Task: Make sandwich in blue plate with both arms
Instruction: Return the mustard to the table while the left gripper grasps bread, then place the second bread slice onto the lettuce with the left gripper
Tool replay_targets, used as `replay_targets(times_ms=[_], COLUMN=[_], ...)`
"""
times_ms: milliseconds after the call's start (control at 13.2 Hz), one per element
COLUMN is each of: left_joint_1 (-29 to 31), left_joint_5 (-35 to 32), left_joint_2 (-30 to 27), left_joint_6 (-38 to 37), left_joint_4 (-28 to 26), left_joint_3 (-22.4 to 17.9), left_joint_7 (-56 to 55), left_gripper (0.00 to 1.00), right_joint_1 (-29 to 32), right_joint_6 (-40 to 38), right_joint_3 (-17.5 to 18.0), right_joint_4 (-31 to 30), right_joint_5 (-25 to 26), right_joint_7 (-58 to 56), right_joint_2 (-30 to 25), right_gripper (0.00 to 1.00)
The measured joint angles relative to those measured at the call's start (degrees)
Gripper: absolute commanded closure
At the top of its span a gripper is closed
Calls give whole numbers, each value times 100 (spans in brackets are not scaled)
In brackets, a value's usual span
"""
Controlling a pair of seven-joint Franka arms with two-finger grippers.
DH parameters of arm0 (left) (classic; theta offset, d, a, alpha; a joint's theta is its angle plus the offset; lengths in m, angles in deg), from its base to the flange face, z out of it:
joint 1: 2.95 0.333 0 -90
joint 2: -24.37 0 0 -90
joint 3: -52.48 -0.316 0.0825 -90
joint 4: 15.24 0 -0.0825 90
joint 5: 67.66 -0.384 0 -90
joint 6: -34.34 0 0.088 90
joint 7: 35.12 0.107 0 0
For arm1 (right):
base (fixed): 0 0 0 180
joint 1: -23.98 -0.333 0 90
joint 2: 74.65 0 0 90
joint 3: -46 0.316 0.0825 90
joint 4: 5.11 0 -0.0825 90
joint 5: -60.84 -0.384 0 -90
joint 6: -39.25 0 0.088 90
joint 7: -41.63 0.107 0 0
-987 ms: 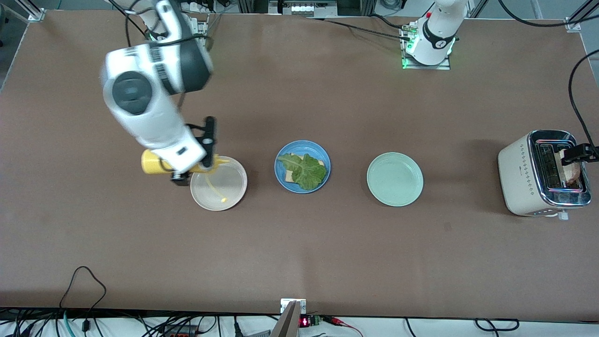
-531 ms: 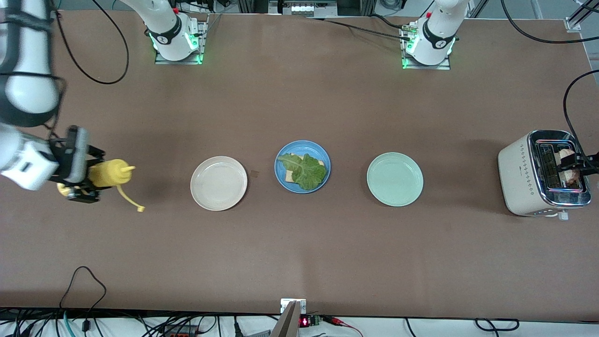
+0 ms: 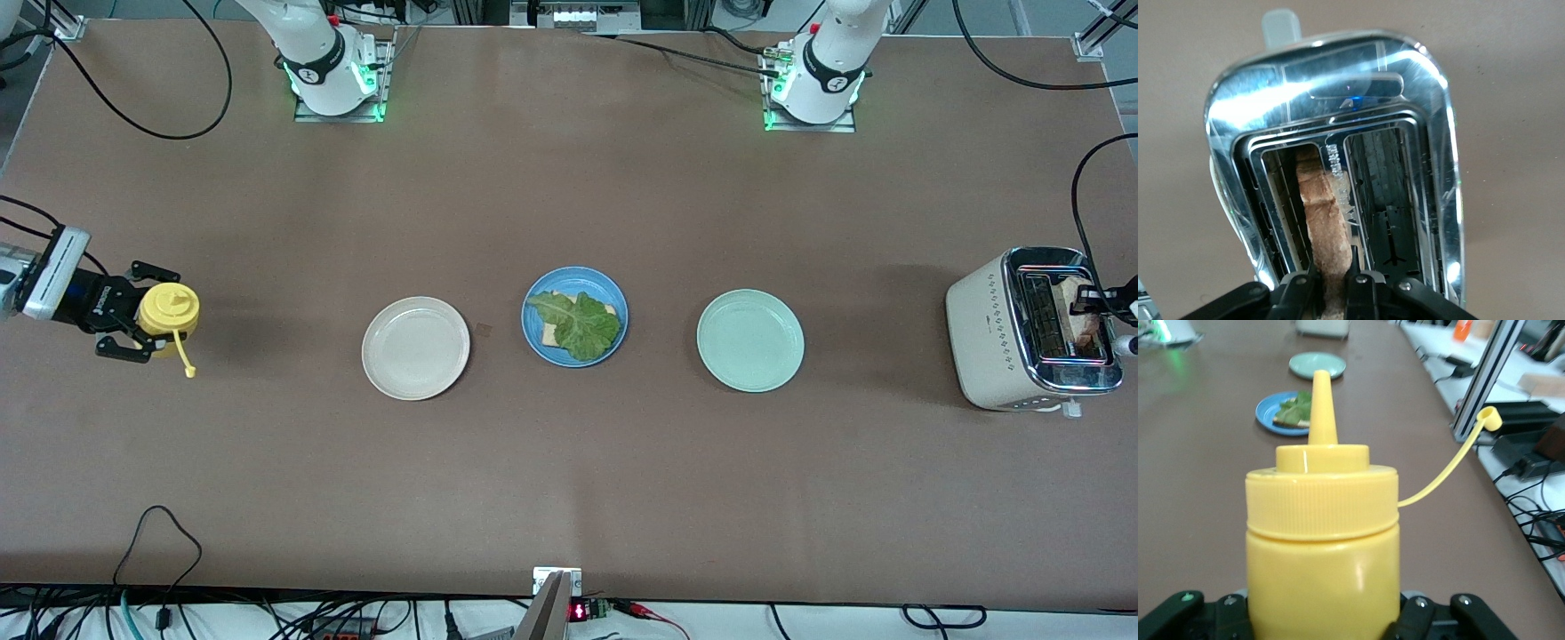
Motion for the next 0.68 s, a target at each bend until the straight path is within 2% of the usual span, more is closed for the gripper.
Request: replay_targets(times_ms=[228,531,683], left_joint_1=[-390,-1767,-2484], left_joint_5=[-12,7,166], left_joint_2=[-440,-873,-883], left_joint_6=[-414,-2663,-3115], left_joint_4=[166,1033,1164], left_joint_3=[80,221,238], left_joint_7=[-2,-63,-437], left_gripper=[99,99,99], right_joint_1=[512,941,1049], right_joint_6=[-537,-612,-617], right_joint_3=[3,14,23], right_joint_4=[-296,-328,-331], right_joint_5=[-496,-1288,-1667], right_joint_7=[-378,-582,-715], right_joint_2=[226,719,1042], right_gripper=[100,100,100])
